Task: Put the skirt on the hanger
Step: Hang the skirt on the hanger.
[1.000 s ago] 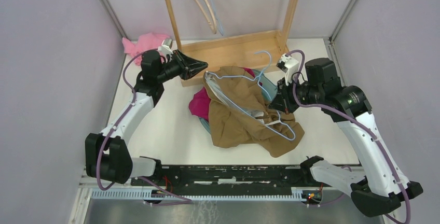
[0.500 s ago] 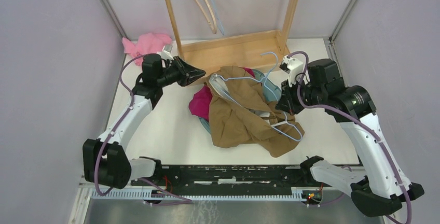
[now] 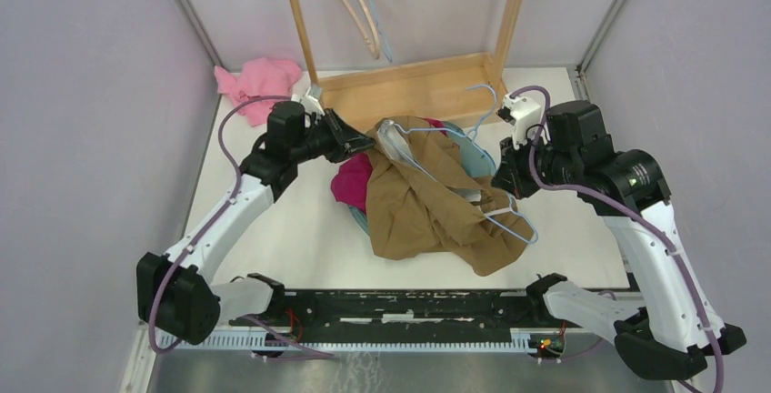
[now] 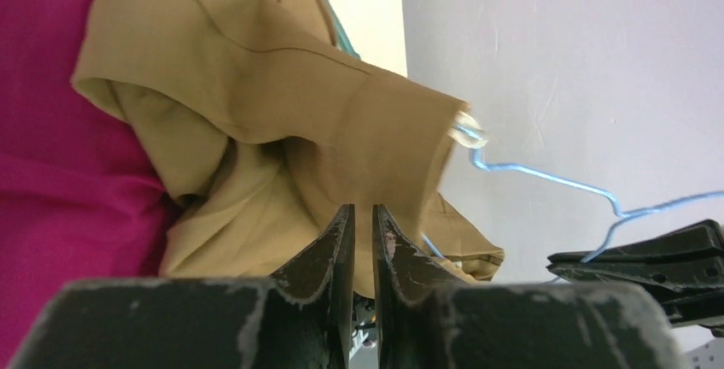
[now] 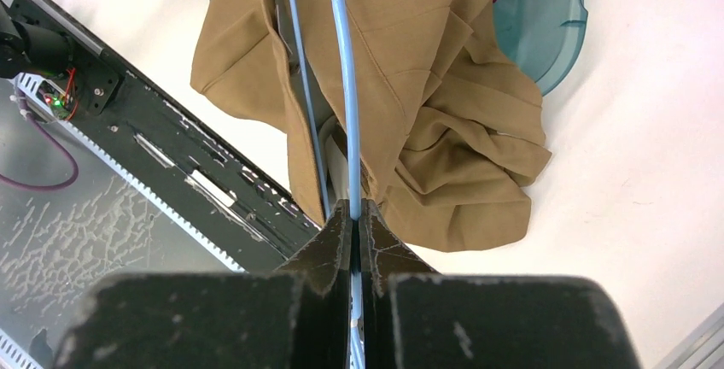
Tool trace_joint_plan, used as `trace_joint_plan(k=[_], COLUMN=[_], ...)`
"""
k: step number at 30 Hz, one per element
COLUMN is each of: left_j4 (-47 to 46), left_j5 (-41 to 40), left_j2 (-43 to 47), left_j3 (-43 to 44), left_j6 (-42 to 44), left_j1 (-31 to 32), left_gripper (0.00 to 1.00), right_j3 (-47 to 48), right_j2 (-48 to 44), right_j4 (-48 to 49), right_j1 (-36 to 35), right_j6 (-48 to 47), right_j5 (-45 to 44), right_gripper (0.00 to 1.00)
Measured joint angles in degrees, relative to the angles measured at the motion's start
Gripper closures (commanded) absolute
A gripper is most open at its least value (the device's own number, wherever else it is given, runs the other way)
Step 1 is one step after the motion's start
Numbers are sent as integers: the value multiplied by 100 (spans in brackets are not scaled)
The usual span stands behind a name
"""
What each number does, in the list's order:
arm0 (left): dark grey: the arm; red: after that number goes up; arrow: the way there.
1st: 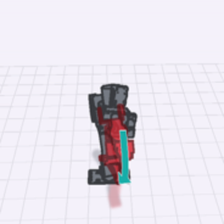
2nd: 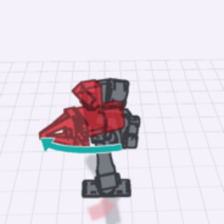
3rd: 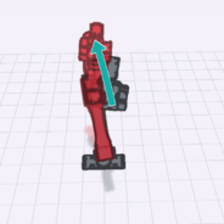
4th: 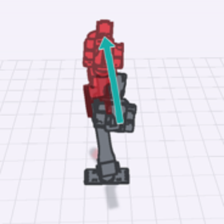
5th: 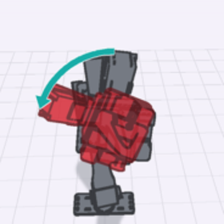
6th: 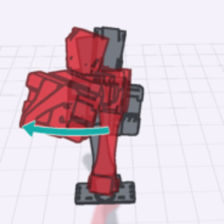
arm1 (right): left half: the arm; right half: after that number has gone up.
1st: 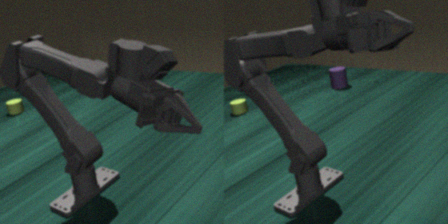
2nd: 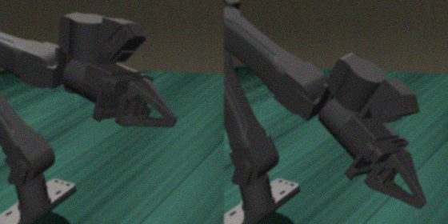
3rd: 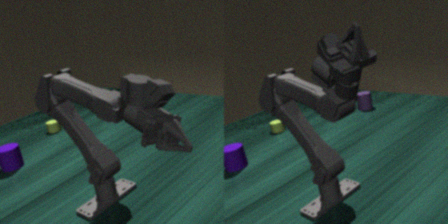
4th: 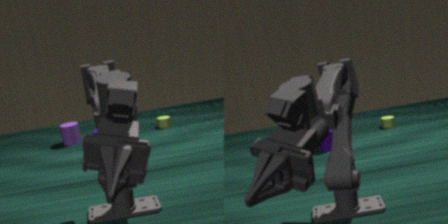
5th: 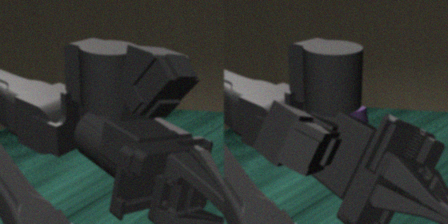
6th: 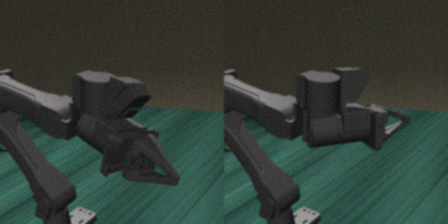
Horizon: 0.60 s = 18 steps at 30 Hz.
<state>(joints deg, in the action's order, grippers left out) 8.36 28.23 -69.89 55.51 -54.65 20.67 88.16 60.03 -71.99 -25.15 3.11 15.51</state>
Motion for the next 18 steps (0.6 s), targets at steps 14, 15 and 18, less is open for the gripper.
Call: trace_joint_plan(k=[14,15,18], left_j4=[103,101,236], left_j5=[-1270,-1325,-1550], left_j2=[332,227,-149], left_j3=[1425,1425,1412], left_j6=[186,188,262], left_j1=[1137,1185,1311], left_gripper=[85,85,85], right_j3=[-52,-66,-109], right_j2=[4,2,2], right_j4=[-7,-4,-2], right_j1=[-15,-17,-26], right_j6=[-2,0,0], right_j5=[-7,-4,2], right_gripper=[99,99,99])
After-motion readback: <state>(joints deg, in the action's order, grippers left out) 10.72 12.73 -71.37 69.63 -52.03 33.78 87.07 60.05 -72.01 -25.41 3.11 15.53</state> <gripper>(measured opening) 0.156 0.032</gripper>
